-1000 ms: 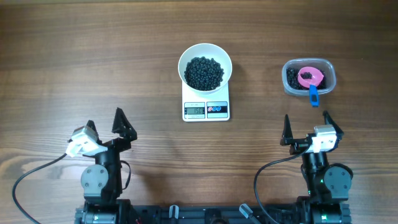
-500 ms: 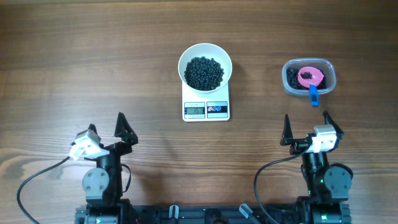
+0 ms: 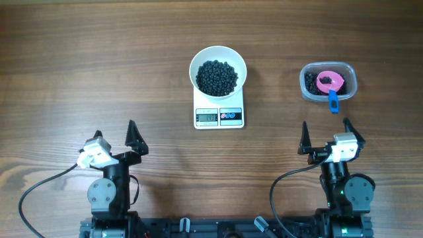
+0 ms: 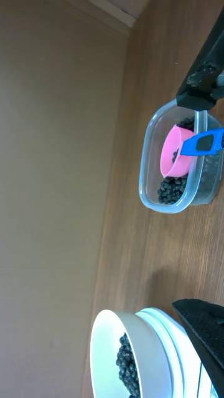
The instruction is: Scoop item into bowl and weigh 150g on scale
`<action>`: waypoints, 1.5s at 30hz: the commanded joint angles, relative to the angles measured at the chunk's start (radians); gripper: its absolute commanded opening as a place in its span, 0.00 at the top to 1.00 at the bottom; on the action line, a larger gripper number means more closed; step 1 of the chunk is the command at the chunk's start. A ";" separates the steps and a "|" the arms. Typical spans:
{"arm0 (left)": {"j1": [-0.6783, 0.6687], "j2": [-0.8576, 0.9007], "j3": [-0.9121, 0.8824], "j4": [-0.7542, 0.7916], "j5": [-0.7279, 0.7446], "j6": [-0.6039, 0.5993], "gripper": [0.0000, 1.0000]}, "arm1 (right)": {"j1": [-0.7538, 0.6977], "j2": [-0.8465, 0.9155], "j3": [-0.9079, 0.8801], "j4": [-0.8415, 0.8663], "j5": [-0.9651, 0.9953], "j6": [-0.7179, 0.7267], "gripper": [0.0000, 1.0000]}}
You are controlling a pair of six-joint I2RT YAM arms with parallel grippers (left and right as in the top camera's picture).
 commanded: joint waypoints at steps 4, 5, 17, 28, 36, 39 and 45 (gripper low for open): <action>0.000 -0.019 -0.009 -0.006 0.064 0.192 0.00 | 0.006 -0.002 -0.001 0.002 0.016 -0.009 0.00; 0.002 -0.018 -0.009 -0.006 0.064 0.208 0.00 | 0.006 -0.002 -0.001 0.002 0.016 -0.010 0.00; 0.004 -0.018 -0.009 -0.009 0.082 0.312 0.00 | 0.006 -0.002 -0.001 0.002 0.016 -0.009 0.00; 0.003 -0.018 -0.009 -0.011 0.098 0.359 0.00 | 0.006 -0.002 -0.001 0.002 0.016 -0.009 0.00; 0.017 -0.018 -0.009 -0.011 0.096 0.363 0.00 | 0.006 -0.002 -0.001 0.002 0.016 -0.009 0.00; 0.017 -0.018 -0.009 -0.011 0.086 0.360 0.00 | 0.006 -0.002 -0.001 0.002 0.016 -0.009 0.00; 0.016 -0.018 -0.009 -0.011 0.087 0.360 0.00 | 0.006 -0.002 -0.001 0.002 0.016 -0.009 0.00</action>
